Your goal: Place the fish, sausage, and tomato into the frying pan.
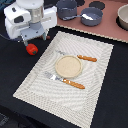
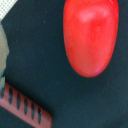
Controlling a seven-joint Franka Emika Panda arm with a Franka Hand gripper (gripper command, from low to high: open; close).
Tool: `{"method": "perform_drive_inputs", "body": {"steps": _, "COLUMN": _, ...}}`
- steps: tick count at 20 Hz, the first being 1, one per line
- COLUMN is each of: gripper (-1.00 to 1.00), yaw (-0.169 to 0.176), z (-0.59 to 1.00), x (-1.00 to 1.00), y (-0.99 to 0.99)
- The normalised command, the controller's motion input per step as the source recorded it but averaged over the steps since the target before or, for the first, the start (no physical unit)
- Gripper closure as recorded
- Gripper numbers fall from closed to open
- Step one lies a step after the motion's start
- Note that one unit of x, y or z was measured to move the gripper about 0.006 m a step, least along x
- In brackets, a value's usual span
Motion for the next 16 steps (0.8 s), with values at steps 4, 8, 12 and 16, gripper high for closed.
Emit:
{"method": "perform_drive_inputs", "body": {"steps": 4, "gripper": -1.0, "yaw": 0.023, "z": -0.52, "x": -0.37, "y": -0.1}}
{"method": "perform_drive_inputs", "body": {"steps": 8, "gripper": -1.0, "yaw": 0.026, "z": -0.49, "x": -0.36, "y": -0.08}}
{"method": "perform_drive_inputs", "body": {"steps": 12, "gripper": 1.0, "yaw": 0.028, "z": -0.42, "x": -0.3, "y": 0.0}}
{"method": "perform_drive_inputs", "body": {"steps": 16, "gripper": 1.0, "yaw": 0.035, "z": -0.3, "x": -0.3, "y": 0.0}}
